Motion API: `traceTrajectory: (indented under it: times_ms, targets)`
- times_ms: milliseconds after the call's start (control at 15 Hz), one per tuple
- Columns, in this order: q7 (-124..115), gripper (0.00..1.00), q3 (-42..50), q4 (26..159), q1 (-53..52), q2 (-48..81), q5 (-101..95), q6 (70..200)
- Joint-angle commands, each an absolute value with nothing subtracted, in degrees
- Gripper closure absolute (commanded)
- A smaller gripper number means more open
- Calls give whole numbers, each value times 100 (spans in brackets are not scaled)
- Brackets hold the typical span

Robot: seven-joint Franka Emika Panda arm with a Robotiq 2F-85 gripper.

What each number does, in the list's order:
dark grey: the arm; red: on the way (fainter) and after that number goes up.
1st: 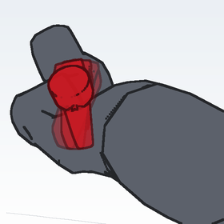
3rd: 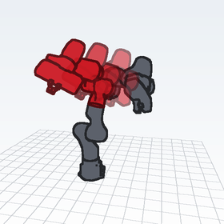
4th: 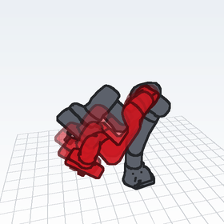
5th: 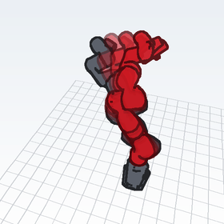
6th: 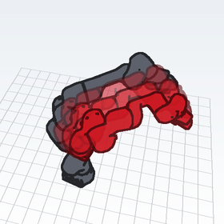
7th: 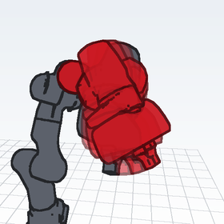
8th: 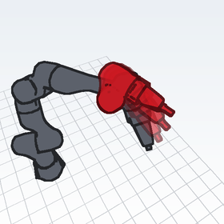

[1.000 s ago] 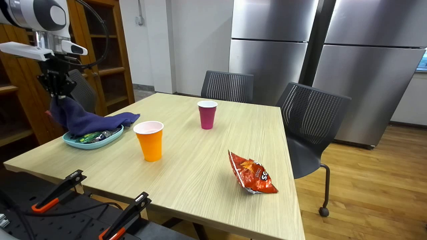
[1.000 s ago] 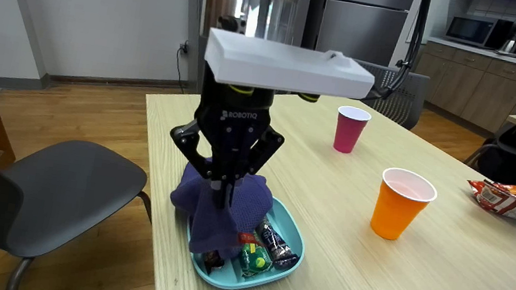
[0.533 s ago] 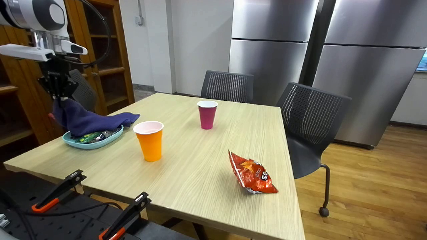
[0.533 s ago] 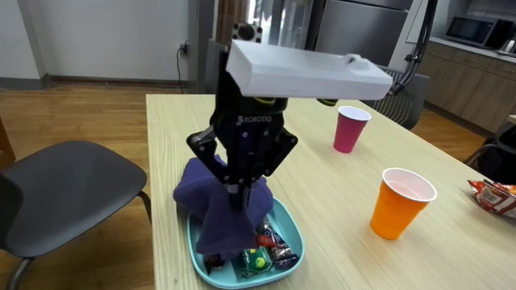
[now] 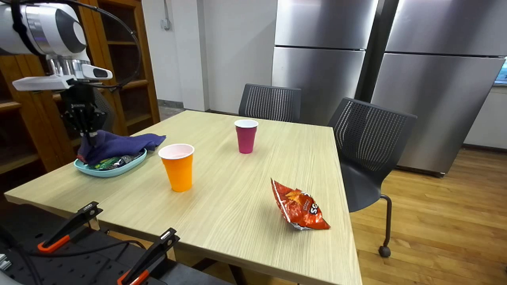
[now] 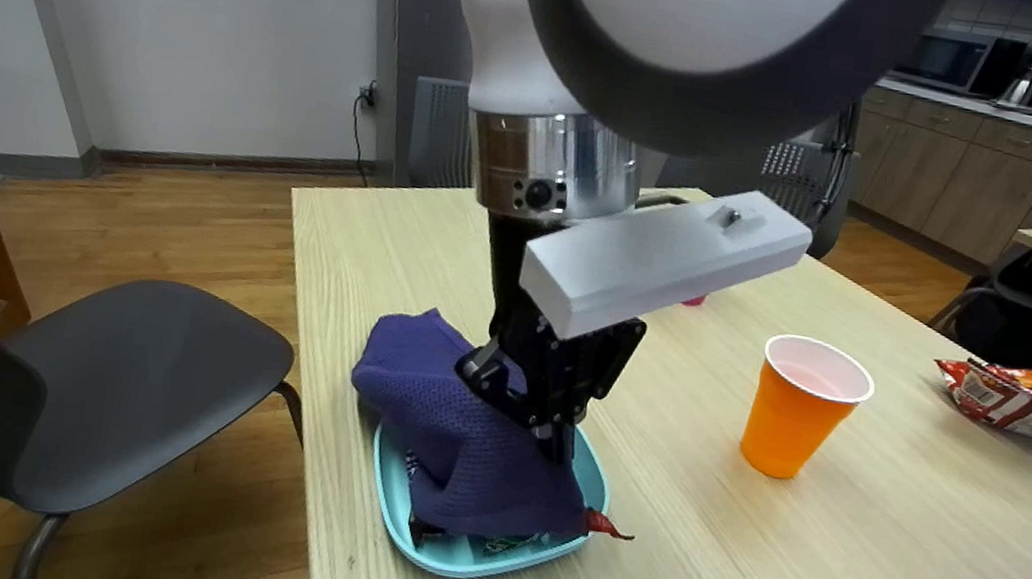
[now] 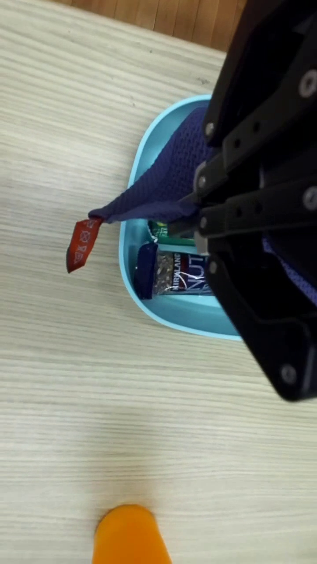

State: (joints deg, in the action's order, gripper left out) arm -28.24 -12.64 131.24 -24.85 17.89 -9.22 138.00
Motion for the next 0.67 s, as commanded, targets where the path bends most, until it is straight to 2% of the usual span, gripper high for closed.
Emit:
traceTrajectory:
  times_ms: [0, 267, 333, 400, 600]
  targets:
    - [-3205, 99, -1105, 13079, -2683, 1953, -1296, 13619]
    - [-3368, 99, -983, 13065, -2802, 2124, -1488, 13498]
    - [-3385, 72, -974, 13073, -2822, 2115, -1517, 13515]
    - [-3454, 71, -948, 13082, -2849, 2086, -1557, 13572]
    - [-3795, 49, -853, 13156, -2878, 1844, -1716, 13882]
